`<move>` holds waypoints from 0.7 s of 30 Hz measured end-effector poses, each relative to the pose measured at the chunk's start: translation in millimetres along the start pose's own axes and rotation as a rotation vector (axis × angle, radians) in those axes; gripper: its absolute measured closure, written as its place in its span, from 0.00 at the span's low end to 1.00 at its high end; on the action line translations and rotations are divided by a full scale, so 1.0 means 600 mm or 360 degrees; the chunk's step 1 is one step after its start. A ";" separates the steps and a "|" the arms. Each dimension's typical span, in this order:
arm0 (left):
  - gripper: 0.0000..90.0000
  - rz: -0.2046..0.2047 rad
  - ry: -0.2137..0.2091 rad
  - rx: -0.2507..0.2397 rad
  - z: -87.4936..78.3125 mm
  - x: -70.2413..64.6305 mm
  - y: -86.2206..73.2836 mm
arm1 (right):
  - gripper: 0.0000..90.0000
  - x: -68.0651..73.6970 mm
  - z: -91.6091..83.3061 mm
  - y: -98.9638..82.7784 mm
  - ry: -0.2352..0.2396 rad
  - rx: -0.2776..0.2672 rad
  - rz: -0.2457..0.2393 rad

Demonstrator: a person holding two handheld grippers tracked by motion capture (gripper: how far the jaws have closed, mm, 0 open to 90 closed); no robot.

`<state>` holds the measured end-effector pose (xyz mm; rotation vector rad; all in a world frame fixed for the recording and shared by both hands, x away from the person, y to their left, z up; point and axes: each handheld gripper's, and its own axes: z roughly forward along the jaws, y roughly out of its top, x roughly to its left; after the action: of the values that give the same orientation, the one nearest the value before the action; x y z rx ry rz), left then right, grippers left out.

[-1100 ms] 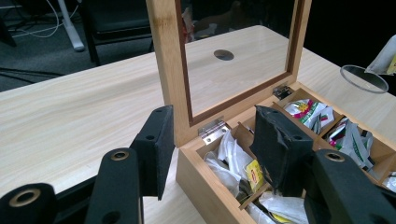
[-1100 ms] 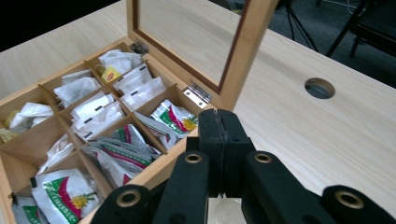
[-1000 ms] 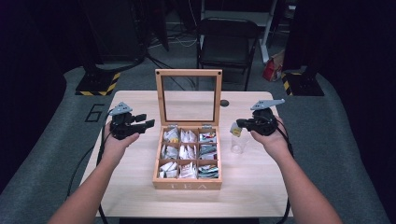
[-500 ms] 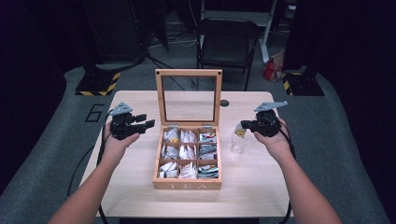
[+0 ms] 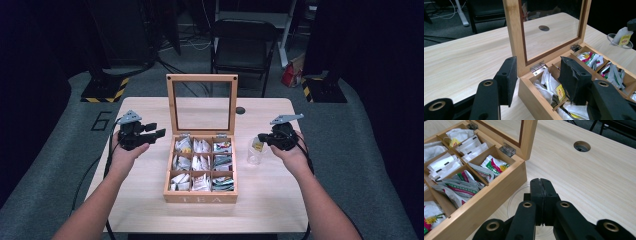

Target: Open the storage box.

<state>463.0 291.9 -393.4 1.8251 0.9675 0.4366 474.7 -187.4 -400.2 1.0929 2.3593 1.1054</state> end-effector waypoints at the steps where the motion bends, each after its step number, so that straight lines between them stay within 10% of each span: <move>1: 0.53 0.0000 0.0000 -0.0001 0.000 0.000 0.000 | 1.00 0.000 0.002 -0.002 -0.0004 -0.0001 -0.0013; 21: 0.53 0.0001 -0.0001 0.0016 0.001 0.002 -0.002 | 0.99 -0.002 0.026 -0.026 -0.0005 0.0036 0.0041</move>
<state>463.6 292.5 -395.1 1.8346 0.9700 0.4321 476.0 -186.8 -422.4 1.1349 2.3669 1.0875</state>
